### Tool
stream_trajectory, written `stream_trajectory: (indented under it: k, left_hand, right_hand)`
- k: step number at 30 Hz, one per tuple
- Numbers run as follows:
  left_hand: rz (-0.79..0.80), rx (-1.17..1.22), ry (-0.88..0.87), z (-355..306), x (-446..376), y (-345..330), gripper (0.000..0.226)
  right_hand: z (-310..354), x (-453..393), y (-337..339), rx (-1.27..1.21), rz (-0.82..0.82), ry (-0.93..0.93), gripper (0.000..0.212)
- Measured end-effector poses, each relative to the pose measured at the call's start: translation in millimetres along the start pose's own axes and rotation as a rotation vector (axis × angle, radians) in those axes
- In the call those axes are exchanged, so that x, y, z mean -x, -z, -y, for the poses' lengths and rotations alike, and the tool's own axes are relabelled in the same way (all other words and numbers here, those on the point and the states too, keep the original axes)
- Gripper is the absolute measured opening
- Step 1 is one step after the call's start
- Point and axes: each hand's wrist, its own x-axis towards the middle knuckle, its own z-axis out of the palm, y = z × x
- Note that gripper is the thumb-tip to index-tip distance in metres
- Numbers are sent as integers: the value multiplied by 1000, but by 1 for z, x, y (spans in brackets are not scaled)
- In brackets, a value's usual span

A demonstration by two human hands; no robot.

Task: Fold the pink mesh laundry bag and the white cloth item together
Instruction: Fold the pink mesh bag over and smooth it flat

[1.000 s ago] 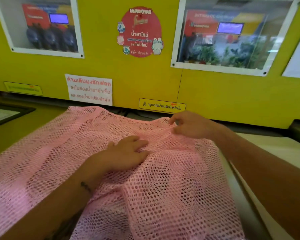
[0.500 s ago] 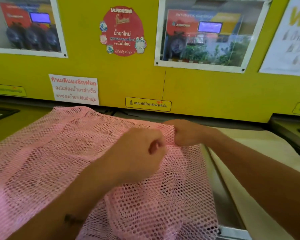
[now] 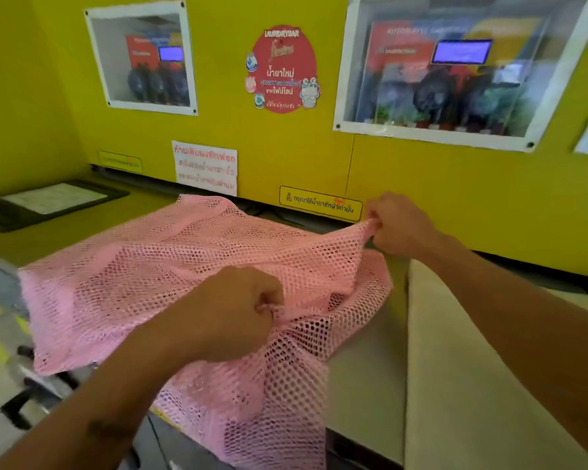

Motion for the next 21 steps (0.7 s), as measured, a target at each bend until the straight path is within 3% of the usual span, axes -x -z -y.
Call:
stream_trajectory:
  k: [4, 8, 11, 13, 15, 17, 21]
  left_hand:
    - [-69, 53, 15, -5, 17, 11, 20]
    - [-104, 271, -21, -7, 34, 17, 21]
    - [153, 404, 24, 3, 46, 28, 26]
    - [430, 316, 85, 7, 52, 30, 23]
    - [517, 261, 116, 2, 53, 28, 17]
    - [407, 264, 99, -13, 47, 23, 17]
    - [23, 240, 35, -41, 27, -12, 10]
  right_hand:
    - [-9, 9, -11, 32, 191, 3, 11]
    - [-14, 15, -19, -72, 32, 28, 18]
    - [-20, 17, -18, -112, -35, 34, 15]
    - [-26, 18, -18, -123, 54, 22, 8]
    - [-30, 20, -20, -146, 169, 11, 8]
    - [-32, 21, -21, -176, 247, -22, 14]
    - [-28, 22, -15, -137, 444, -26, 30]
